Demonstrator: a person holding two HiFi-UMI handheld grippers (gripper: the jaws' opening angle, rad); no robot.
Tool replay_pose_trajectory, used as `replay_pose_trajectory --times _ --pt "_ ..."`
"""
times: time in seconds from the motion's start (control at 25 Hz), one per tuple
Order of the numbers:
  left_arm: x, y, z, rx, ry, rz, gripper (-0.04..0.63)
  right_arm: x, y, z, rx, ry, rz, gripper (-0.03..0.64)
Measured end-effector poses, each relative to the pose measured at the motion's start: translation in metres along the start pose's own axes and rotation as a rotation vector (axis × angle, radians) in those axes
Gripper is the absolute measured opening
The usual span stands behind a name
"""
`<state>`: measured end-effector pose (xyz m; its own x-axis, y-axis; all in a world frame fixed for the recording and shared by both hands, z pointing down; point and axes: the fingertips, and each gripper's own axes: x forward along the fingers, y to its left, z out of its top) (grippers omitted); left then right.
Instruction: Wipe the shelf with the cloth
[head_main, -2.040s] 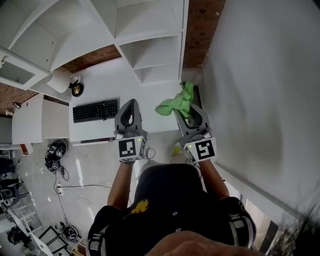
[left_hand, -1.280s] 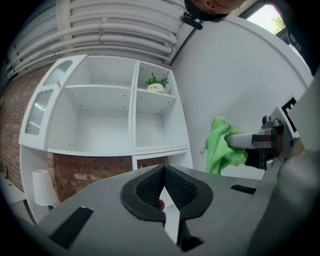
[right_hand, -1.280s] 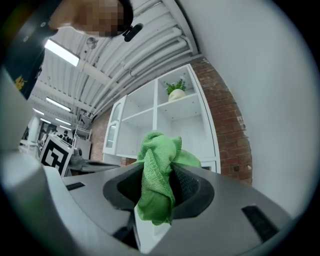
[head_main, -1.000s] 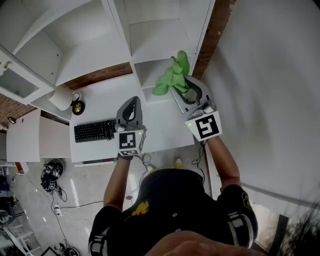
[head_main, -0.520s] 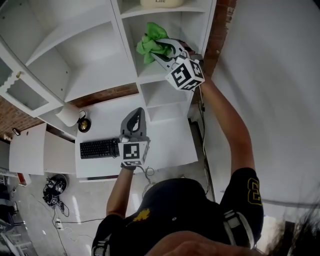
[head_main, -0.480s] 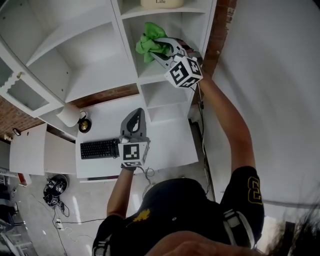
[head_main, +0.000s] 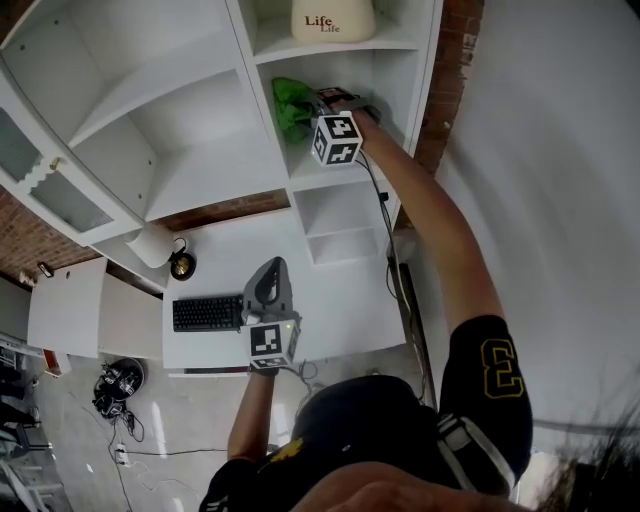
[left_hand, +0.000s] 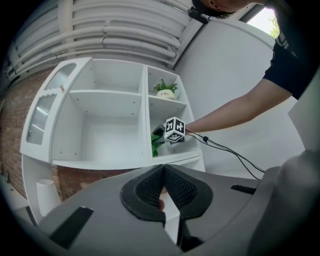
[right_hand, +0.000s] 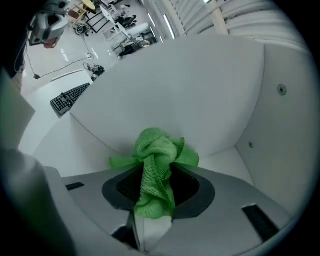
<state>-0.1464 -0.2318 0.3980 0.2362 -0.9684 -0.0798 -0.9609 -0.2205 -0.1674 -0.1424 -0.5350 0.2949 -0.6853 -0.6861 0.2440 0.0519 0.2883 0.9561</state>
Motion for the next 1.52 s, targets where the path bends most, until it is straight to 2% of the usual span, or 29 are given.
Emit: replay_pose_trajectory --times 0.24,0.6,0.88,1.08,1.52 --pt "-0.011 0.009 -0.008 -0.004 0.02 0.043 0.018 0.029 0.008 -0.022 0.016 0.093 0.022 0.143" --pt "-0.017 0.007 -0.019 -0.012 0.061 0.061 0.018 0.06 0.032 -0.033 0.021 0.11 0.128 0.135" --pt "-0.013 -0.001 -0.024 -0.029 0.068 0.04 0.018 0.062 0.047 -0.031 -0.098 0.147 0.132 0.107" --pt "-0.01 -0.01 -0.032 -0.048 0.078 0.021 0.018 0.061 0.051 -0.032 -0.147 0.183 0.176 0.098" --pt "-0.012 -0.02 -0.039 -0.052 0.098 -0.006 0.018 0.055 0.053 -0.04 -0.041 0.218 0.224 0.094"
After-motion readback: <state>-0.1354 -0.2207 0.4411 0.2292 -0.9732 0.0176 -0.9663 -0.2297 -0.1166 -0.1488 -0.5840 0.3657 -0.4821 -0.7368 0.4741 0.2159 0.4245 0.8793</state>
